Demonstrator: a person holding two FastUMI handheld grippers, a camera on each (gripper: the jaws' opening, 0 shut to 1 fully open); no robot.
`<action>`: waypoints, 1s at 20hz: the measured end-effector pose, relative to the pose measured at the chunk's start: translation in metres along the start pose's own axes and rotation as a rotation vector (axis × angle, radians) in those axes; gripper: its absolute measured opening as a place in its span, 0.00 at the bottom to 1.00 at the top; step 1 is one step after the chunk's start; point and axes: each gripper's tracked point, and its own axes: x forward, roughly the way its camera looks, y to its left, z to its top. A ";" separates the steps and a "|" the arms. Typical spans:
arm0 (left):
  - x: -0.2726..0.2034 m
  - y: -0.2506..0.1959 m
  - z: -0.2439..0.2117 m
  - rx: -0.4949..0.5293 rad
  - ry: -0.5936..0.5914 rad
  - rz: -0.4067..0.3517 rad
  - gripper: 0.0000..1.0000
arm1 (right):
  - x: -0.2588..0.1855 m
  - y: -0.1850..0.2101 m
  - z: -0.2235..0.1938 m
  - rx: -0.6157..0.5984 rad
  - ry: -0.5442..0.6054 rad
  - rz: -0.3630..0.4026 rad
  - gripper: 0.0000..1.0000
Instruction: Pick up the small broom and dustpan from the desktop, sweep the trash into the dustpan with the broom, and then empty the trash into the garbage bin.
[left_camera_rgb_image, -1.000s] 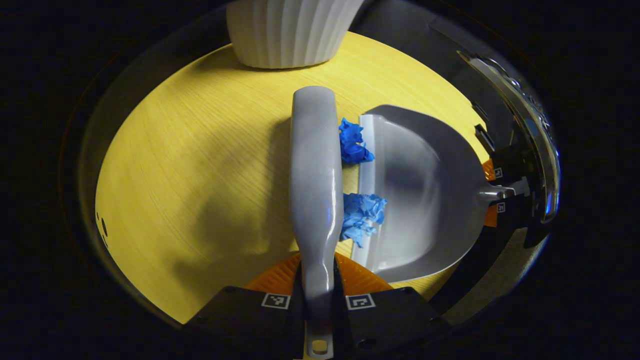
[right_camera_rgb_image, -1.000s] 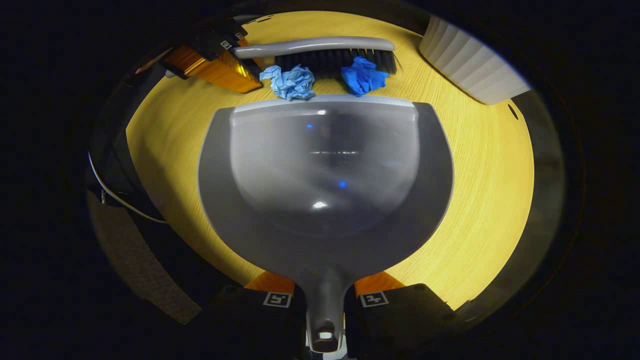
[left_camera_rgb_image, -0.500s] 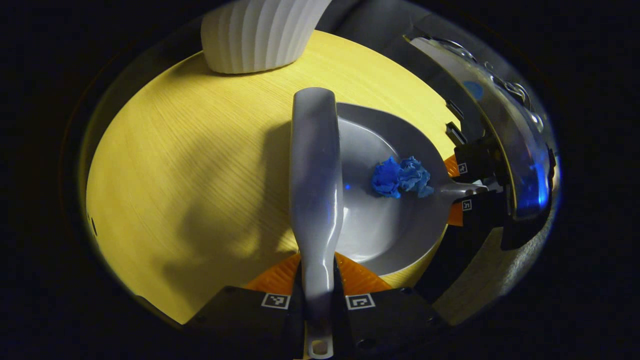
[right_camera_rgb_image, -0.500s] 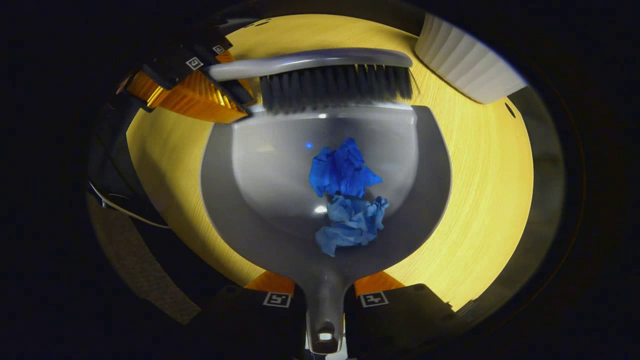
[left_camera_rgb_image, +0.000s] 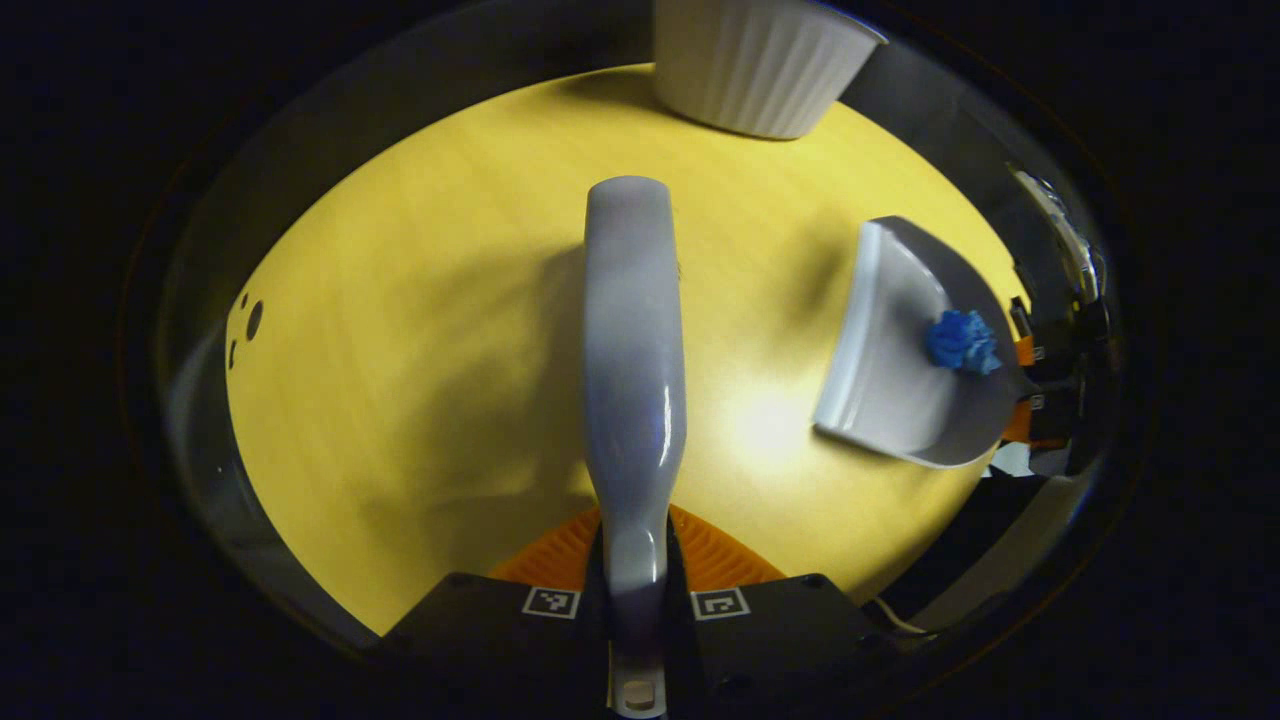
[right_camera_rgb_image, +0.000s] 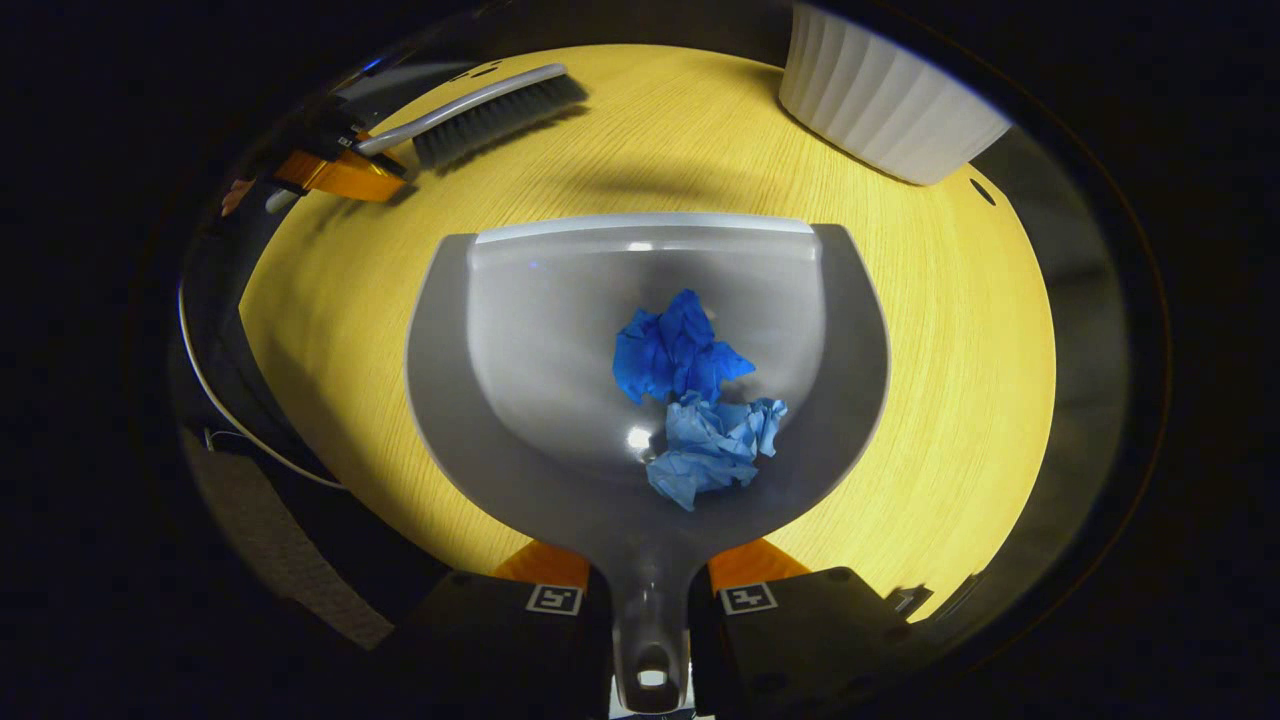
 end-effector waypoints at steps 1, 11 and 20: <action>0.006 -0.005 -0.003 -0.020 0.007 0.004 0.26 | 0.000 0.000 0.000 -0.004 -0.006 0.000 0.35; -0.003 -0.042 0.000 -0.004 -0.063 0.001 0.26 | -0.014 -0.001 0.019 0.171 -0.041 -0.076 0.35; -0.005 -0.041 -0.002 0.050 -0.085 -0.043 0.26 | -0.147 -0.064 0.109 0.360 -0.214 -0.310 0.35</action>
